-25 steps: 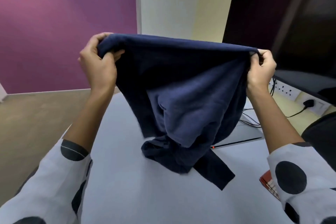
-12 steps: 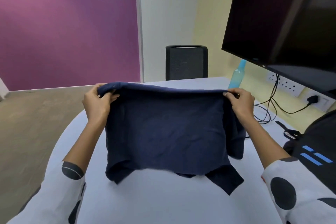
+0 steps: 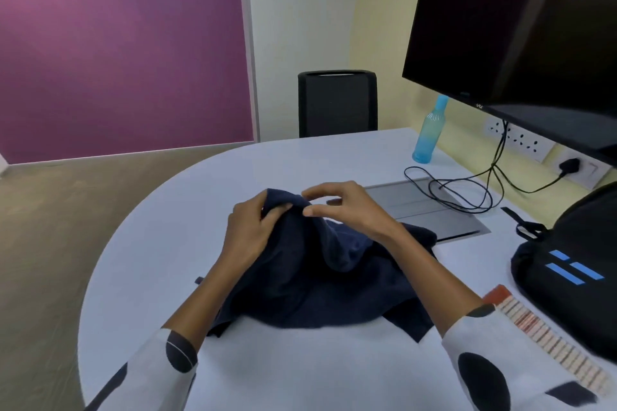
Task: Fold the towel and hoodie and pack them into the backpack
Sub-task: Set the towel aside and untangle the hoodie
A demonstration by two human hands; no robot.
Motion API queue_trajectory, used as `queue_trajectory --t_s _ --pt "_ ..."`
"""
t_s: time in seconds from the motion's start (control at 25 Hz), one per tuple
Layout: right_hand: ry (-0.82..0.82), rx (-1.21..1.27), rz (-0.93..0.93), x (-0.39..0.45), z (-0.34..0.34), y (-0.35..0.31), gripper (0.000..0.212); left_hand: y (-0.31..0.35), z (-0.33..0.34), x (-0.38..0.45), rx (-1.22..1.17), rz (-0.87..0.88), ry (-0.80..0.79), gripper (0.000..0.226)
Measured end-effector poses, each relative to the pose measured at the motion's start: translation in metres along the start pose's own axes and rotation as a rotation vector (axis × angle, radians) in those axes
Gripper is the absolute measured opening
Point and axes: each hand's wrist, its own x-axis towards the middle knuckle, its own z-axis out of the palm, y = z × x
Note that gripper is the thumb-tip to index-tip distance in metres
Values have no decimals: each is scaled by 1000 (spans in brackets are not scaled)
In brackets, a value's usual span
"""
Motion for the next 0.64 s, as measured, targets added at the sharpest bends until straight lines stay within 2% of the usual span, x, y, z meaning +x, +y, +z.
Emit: queue_trajectory --t_s 0.08,0.16,0.28,0.36,0.48,0.56,0.64 --pt "-40 35 -81 5 15 -12 25 3 4 2 43 58 -71 21" --pt "-10 73 -98 6 23 -16 25 3 4 2 43 6 -64 23" --pt "70 214 -10 2 27 -13 23 1 0 -4 -18 -52 -53 31" --pt "50 282 39 -1 27 -11 20 1 -2 -7 -18 -53 -90 35" --pt "19 240 51 -3 23 -14 17 5 -2 -9 -196 -123 -164 36" --pt "104 199 23 -2 13 -20 13 3 -3 -14 -251 -134 -212 33" --pt "205 189 19 2 -2 -27 12 -13 -2 -22 -147 -110 -260 32"
